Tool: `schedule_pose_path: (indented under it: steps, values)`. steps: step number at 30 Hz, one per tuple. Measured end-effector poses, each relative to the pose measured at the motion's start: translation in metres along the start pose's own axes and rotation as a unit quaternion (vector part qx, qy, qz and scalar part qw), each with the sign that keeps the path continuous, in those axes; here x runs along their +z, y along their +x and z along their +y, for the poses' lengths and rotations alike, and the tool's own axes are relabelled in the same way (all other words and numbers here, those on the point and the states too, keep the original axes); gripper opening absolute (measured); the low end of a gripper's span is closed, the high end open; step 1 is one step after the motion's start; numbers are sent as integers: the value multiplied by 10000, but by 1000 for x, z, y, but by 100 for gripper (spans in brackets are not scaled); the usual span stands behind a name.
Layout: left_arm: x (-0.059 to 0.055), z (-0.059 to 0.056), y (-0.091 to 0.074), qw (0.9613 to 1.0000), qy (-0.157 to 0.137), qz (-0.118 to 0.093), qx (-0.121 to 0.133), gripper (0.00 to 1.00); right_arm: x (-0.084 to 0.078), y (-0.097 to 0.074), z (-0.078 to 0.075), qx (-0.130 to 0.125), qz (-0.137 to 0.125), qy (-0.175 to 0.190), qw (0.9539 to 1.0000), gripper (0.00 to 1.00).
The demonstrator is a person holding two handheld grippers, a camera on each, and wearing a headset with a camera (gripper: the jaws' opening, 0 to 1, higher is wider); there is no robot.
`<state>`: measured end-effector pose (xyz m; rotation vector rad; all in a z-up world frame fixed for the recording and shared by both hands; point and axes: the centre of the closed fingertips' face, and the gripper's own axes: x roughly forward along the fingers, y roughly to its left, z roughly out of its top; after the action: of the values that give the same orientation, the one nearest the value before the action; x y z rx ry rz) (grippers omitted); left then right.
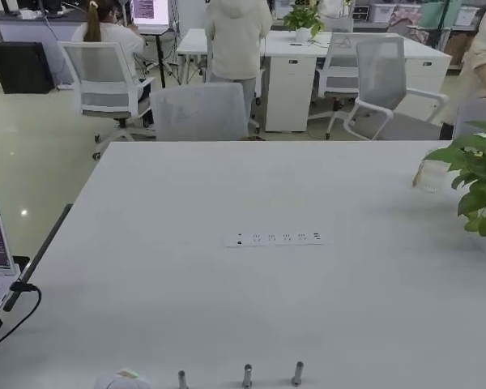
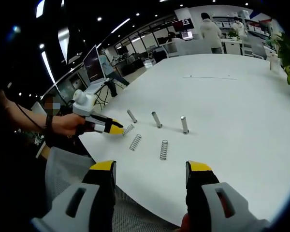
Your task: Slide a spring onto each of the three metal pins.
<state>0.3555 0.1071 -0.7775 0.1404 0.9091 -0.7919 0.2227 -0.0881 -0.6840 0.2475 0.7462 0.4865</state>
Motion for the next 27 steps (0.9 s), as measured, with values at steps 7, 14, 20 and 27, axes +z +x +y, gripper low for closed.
schedule_pose_path:
  steps: [7, 14, 20, 27]
  values:
    - [-5, 0, 5, 9999, 4, 151, 1, 14, 0, -3, -4, -21, -13, -1, 10000, 57]
    - [-12, 2, 12, 9989, 270, 328, 197, 5, -2, -4, -4, -10, 10, -19, 10000, 57]
    - [-14, -3, 12, 9974, 557, 424, 172, 3, -3, -3, -3, 21, 50, -38, 10000, 57]
    - [-19, -3, 4, 9976, 484, 474, 154, 2, -1, -2, -1, 54, 46, -72, 9999, 57]
